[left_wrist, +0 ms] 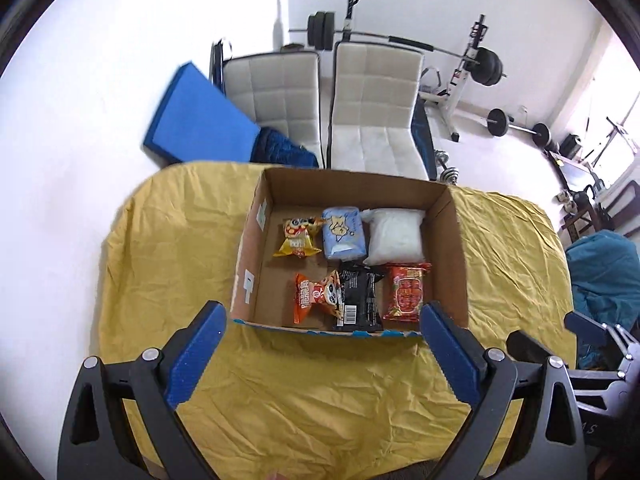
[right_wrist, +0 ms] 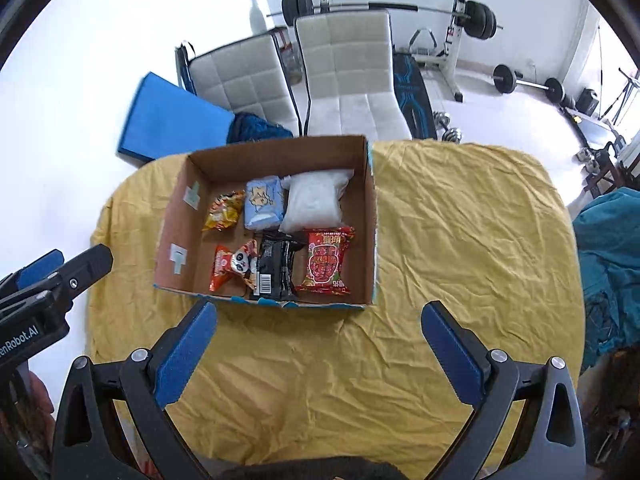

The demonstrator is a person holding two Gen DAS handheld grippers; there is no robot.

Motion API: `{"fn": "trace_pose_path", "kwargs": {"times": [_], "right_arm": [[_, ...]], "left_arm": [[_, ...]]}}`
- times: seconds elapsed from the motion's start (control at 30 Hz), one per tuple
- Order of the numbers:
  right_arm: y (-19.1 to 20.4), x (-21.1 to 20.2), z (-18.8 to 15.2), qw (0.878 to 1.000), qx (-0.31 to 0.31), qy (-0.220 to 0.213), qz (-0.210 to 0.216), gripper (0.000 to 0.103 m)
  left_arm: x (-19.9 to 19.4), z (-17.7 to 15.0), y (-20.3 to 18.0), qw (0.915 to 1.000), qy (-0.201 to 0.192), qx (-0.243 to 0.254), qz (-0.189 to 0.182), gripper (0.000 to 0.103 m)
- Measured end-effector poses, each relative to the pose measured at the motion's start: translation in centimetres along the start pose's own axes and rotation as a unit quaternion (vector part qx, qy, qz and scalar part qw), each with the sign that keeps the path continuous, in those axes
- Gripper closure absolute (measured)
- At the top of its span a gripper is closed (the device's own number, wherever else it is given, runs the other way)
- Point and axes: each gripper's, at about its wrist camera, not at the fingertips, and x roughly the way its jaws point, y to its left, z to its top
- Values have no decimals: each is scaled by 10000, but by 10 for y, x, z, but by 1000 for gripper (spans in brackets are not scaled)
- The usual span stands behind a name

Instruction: Organize snacks

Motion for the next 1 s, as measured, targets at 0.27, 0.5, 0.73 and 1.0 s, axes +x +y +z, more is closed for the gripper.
{"fn": "trace_pose_path", "kwargs": {"times": [0.27, 0.5, 0.73, 1.0], "right_arm": [[4, -72, -10, 9983, -99, -535, -189, 0], [10, -106, -16, 9966, -119, -769, -270, 0], [13, -115, -21, 9959, -139, -838, -321, 0], [13, -119, -27, 9953, -174, -857, -412, 0]], "left_arm": [[-63, -11, -10, 9992, -370, 157, -83, 4], [-91, -24, -16, 9987, -422, 190, -203, 4], [-102, -31, -16, 9987, -453, 223, -115, 4], [-108, -34, -12, 9985, -527, 160, -67, 4]]}}
